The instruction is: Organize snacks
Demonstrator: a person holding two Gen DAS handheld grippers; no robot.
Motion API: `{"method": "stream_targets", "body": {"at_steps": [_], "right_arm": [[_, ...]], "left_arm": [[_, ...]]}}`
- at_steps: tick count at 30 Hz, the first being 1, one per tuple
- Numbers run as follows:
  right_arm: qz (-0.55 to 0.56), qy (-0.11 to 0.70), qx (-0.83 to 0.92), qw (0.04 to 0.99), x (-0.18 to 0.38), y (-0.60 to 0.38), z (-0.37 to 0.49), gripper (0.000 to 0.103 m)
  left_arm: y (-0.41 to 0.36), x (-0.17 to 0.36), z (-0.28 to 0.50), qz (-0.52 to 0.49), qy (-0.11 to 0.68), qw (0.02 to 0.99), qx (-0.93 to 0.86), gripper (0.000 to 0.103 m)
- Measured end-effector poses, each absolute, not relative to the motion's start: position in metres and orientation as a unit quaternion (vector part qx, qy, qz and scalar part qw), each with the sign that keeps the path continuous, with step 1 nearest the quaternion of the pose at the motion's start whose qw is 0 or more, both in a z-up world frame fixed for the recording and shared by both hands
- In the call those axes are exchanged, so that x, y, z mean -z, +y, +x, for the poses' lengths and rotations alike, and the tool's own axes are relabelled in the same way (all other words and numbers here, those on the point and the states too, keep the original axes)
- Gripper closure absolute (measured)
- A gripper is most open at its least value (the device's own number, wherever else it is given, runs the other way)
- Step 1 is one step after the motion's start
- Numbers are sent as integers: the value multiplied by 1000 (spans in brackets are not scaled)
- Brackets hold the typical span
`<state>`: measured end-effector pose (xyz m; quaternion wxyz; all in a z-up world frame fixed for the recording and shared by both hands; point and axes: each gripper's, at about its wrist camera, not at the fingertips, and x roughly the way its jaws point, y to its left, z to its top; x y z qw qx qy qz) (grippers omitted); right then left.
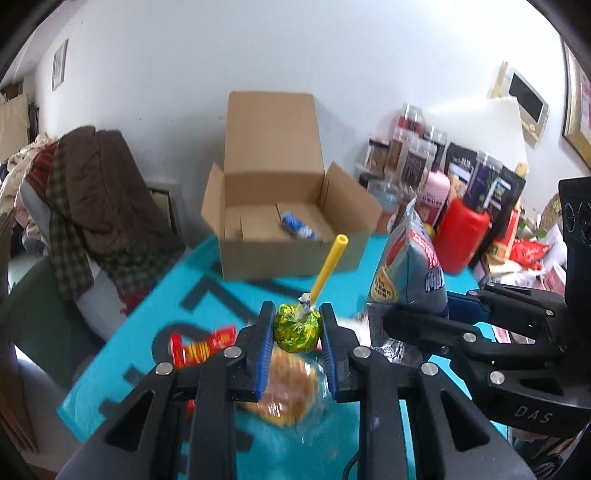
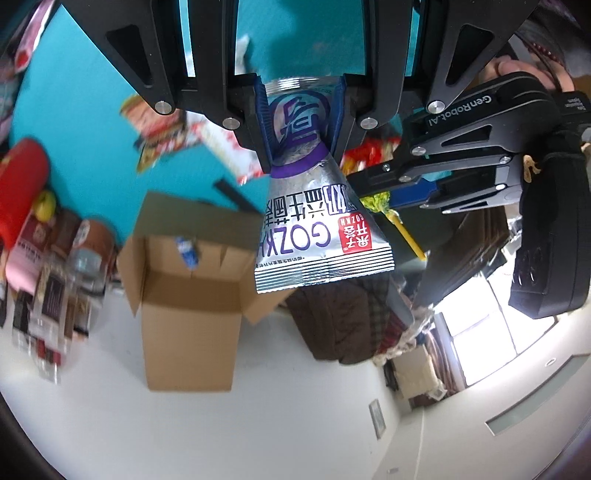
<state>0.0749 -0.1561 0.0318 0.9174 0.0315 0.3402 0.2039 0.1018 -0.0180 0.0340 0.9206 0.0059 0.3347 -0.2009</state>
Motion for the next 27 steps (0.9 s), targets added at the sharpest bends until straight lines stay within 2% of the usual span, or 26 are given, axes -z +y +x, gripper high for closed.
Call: {"method": "stream_targets", "body": {"at_steps": [16, 27], "right_arm": [[35, 273, -175, 945, -89, -183, 158, 76], [34, 258, -153, 953, -90, -205, 220, 76]], "left_arm": [[-41, -83, 192, 9, 283, 937, 204, 79], [-57, -85, 255, 14, 280, 941, 192, 79]]}}
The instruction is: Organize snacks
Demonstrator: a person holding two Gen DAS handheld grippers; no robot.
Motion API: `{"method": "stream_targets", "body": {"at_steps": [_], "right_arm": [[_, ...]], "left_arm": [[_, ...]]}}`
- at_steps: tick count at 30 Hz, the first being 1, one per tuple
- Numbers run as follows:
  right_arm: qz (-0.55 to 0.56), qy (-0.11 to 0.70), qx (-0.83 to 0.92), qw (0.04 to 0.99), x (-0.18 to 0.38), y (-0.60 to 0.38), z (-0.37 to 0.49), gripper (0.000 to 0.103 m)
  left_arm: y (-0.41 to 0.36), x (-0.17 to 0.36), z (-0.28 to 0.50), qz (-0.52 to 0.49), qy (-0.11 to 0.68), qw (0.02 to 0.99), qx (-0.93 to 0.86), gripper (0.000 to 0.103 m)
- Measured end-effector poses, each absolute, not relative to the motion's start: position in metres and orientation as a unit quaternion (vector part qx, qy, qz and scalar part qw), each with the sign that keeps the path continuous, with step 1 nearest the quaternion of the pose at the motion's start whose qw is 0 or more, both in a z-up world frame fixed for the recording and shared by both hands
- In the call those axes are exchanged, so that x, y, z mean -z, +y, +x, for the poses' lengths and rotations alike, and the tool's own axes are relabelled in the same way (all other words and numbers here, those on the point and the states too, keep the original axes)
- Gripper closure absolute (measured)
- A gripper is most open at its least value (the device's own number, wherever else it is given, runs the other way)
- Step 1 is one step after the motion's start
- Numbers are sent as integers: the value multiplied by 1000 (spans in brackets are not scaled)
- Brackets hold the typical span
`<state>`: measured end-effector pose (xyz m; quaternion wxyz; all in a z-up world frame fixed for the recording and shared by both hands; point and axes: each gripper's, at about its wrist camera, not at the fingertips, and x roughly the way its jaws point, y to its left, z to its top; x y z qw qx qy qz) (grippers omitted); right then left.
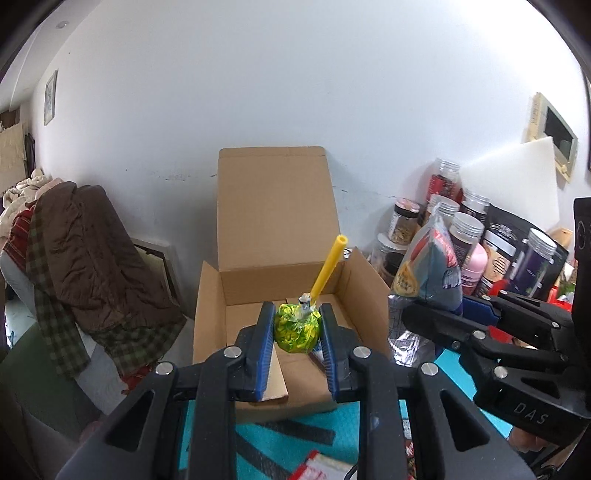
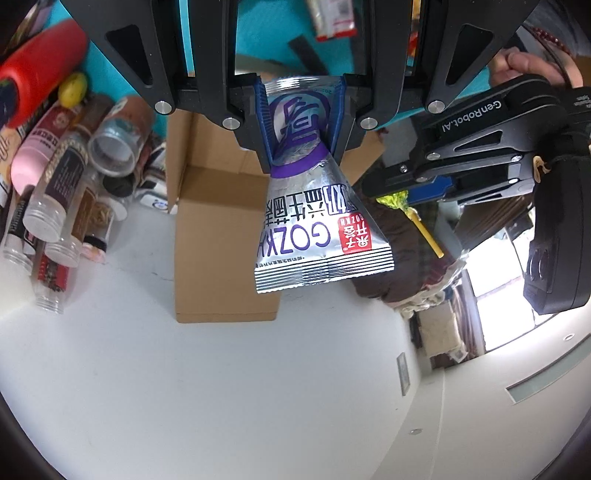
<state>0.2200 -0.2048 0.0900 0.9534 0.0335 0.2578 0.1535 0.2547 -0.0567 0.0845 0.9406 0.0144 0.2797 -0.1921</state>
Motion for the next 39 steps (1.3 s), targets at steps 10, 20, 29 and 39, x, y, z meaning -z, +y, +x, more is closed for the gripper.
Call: {"method": "stream_targets", "body": {"at_steps": [10, 20, 29, 39], "right_arm": [[70, 274, -133, 950, -54, -227, 267, 76], [77, 337, -120, 931, -8, -236, 308, 76], [66, 400, -117, 907, 27, -228, 326, 76], [52, 435, -119, 891, 45, -221, 338, 76]], "left_arm": [[-68, -49, 300, 32, 320, 931, 172, 79], [-85, 5, 333, 38, 379, 907, 180, 79], [-97, 42, 352, 68, 429, 885, 166, 79], [-98, 62, 361, 85, 466, 870, 140, 79]]}}
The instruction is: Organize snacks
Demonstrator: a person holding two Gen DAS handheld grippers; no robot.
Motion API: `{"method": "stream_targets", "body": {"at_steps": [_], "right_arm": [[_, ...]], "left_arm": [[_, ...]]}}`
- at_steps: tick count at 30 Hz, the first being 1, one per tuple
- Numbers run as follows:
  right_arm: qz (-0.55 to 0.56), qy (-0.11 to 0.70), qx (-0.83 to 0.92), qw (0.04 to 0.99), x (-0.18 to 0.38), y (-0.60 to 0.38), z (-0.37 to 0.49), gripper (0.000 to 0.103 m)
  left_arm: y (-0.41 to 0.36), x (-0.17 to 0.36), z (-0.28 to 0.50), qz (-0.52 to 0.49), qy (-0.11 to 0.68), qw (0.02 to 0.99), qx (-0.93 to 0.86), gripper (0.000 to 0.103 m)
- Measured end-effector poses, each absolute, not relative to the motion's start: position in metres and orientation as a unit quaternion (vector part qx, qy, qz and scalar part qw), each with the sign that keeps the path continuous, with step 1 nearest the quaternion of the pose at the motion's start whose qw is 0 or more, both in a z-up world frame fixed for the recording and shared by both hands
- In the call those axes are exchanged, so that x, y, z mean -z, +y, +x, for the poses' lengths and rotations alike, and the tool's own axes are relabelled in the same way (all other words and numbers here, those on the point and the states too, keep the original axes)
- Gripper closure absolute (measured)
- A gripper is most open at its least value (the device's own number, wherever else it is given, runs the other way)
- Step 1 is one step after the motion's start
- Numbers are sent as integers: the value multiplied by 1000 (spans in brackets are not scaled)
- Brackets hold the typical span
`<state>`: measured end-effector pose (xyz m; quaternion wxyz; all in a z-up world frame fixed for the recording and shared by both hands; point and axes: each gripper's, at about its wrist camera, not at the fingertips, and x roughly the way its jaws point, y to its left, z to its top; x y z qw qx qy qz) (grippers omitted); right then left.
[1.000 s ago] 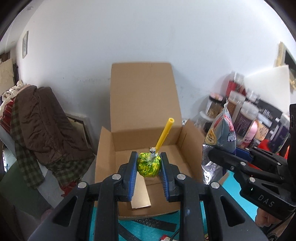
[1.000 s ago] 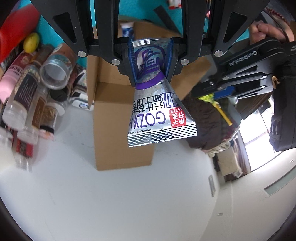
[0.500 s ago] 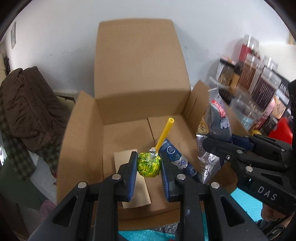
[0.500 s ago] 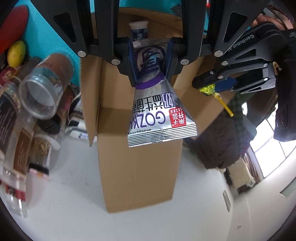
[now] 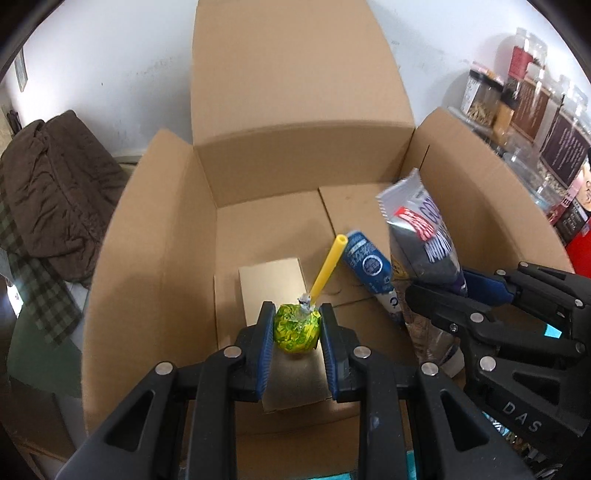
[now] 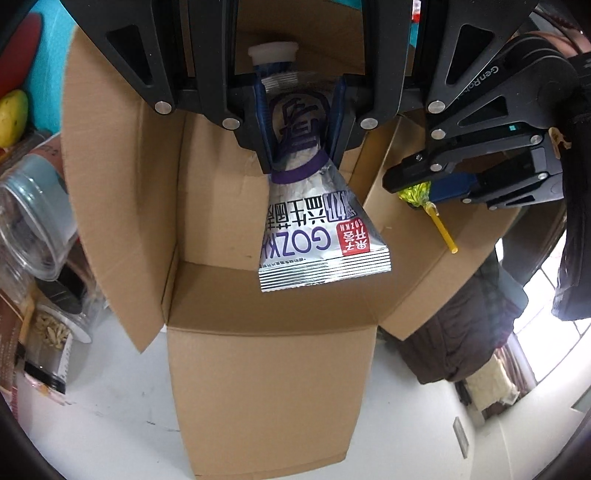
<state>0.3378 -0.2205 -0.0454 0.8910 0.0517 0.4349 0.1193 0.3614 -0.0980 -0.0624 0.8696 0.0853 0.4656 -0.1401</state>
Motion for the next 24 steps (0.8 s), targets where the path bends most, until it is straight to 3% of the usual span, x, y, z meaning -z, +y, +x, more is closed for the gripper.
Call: {"method": "stream_targets", "body": {"at_steps": [8, 17, 24], "right_arm": [[48, 442, -118, 888, 53, -216, 342, 74], [46, 449, -117, 884, 53, -211, 342, 64], [49, 439, -120, 889, 45, -210, 336, 64]], "left_arm": [[-98, 70, 368, 94, 480, 864, 121, 77], [-102, 64, 363, 99, 486, 862, 100, 76], [-100, 43, 354, 99, 466, 874, 95, 76]]}}
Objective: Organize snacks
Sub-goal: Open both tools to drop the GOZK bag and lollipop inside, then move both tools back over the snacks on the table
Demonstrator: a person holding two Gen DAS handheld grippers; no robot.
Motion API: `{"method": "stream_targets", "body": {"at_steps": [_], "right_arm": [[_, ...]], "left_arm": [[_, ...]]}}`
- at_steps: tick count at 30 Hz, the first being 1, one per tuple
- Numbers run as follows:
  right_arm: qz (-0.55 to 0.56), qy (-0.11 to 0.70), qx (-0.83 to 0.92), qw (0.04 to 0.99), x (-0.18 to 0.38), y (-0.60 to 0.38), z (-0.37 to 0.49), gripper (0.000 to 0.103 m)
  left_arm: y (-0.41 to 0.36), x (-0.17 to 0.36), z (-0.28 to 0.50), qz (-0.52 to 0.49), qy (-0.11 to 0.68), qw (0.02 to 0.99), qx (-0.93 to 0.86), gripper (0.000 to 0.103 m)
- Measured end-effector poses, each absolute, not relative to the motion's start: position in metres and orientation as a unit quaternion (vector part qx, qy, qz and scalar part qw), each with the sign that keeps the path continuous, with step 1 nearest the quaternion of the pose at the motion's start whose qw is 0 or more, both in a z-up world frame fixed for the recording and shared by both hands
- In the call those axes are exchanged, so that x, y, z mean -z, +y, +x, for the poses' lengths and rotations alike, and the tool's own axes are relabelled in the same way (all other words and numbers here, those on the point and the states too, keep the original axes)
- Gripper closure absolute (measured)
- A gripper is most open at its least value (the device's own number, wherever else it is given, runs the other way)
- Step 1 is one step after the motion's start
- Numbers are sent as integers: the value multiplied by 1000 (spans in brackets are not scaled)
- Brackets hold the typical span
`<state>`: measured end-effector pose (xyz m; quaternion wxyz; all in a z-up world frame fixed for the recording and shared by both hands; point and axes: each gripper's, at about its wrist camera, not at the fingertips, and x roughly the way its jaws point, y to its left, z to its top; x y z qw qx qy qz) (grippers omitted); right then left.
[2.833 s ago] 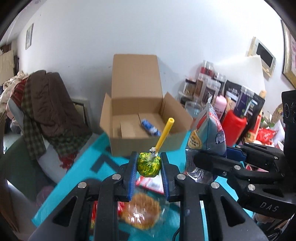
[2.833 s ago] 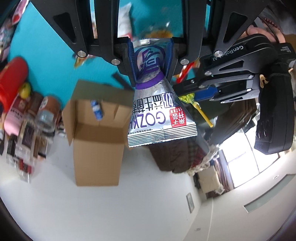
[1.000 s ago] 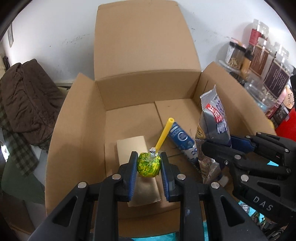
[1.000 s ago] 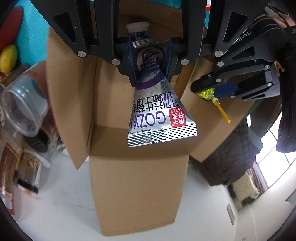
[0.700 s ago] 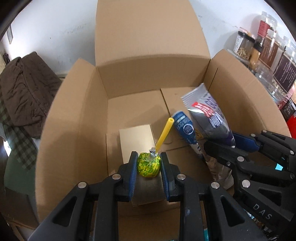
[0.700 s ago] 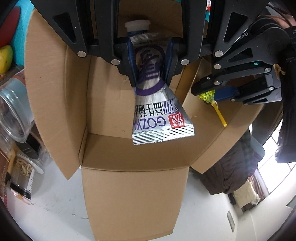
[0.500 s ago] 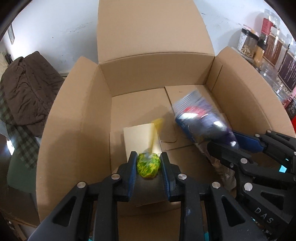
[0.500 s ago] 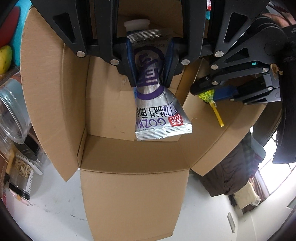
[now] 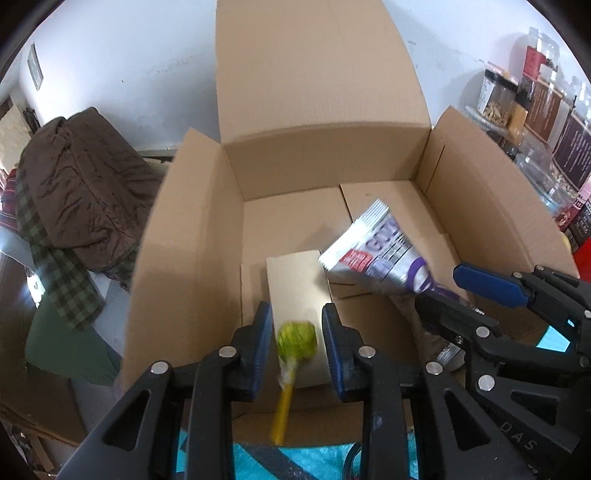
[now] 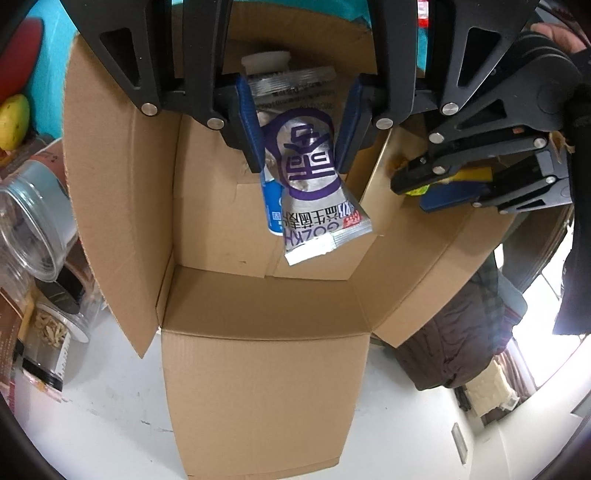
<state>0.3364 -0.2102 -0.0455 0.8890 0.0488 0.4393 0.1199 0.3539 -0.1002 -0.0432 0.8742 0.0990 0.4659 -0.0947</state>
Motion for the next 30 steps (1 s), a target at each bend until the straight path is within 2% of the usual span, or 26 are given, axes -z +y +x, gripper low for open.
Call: {"method": "stream_targets", "body": {"at_steps": [14, 30], "right_arm": [[45, 411, -110, 904, 8, -217, 309, 62], [4, 321, -107, 941, -84, -200, 233, 62]], "left_arm": [[-87, -9, 327, 80, 422, 898, 95, 75], [-61, -98, 249, 57, 332, 937, 92, 75]]}}
